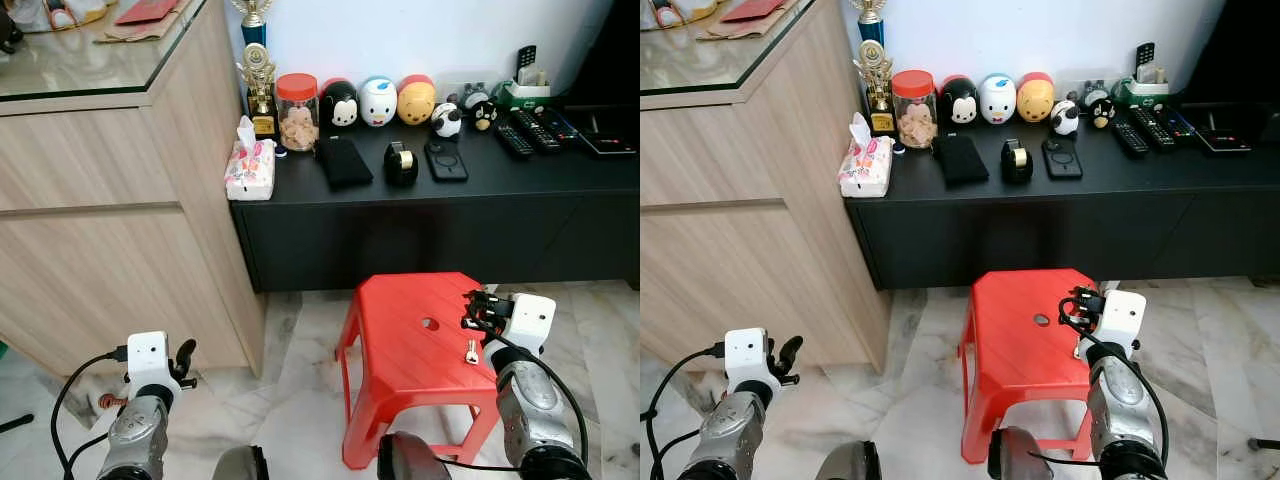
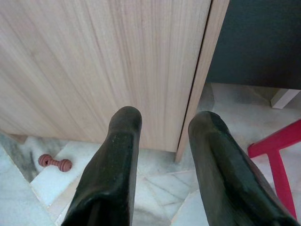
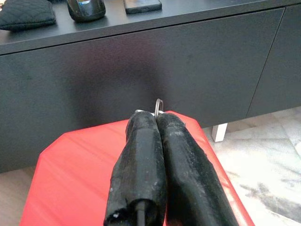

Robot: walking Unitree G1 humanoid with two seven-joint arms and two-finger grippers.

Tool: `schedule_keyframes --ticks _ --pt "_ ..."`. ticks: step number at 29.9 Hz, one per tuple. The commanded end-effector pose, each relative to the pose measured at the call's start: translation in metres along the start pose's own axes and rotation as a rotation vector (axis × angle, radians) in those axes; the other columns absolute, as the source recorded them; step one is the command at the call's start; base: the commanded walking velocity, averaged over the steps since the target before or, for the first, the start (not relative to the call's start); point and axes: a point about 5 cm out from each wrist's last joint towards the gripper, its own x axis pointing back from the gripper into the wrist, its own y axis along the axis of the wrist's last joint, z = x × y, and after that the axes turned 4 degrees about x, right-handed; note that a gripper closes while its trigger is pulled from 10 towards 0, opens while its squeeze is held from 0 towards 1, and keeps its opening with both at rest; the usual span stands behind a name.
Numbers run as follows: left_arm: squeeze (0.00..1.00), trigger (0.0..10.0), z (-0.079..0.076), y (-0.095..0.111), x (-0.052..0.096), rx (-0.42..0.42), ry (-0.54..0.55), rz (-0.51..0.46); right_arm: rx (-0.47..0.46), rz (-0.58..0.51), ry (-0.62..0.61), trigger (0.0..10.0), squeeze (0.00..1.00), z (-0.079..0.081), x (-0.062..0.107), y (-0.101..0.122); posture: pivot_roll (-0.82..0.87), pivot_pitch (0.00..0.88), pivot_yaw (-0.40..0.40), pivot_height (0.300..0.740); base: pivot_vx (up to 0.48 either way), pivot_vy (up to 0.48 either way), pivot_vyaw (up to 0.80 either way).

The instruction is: Hang keys on a hook

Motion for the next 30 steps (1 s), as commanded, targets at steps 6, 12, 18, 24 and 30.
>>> schedule_keyframes --ticks 6,12,18,24,30 --pt "0.00 10.0 0.0033 -0.0045 0.0032 0.014 0.007 0.006 -0.018 -0.009 -0.005 10.0 0.00 0.0032 -0.0009 0.0030 -0.10 0.000 0.012 0.617 -0.288 0.000 0.00" --pt "0.00 10.0 0.0007 -0.0034 0.0023 0.013 -0.006 0.000 -0.021 -0.007 -0.010 10.0 0.00 0.0026 0.0002 0.0019 -0.10 0.000 0.014 0.617 -0.307 0.000 0.00" --pt "0.00 10.0 -0.0007 -0.0030 0.0021 0.009 -0.017 -0.003 -0.016 -0.008 0.000 10.0 0.00 0.0046 -0.0010 0.0034 -0.11 0.000 0.013 0.617 -0.324 0.000 0.00" --pt "0.00 10.0 -0.0026 -0.0018 0.0013 0.008 -0.027 -0.009 -0.015 -0.013 0.009 10.0 0.00 0.0062 -0.0026 0.0059 -0.10 0.000 0.011 0.617 -0.314 0.000 0.00" --pt "0.00 10.0 -0.0045 -0.0012 0.0010 0.005 -0.035 -0.015 -0.005 -0.006 0.029 10.0 0.00 0.0097 -0.0035 0.0060 -0.11 0.000 0.009 0.617 -0.146 0.000 0.00"
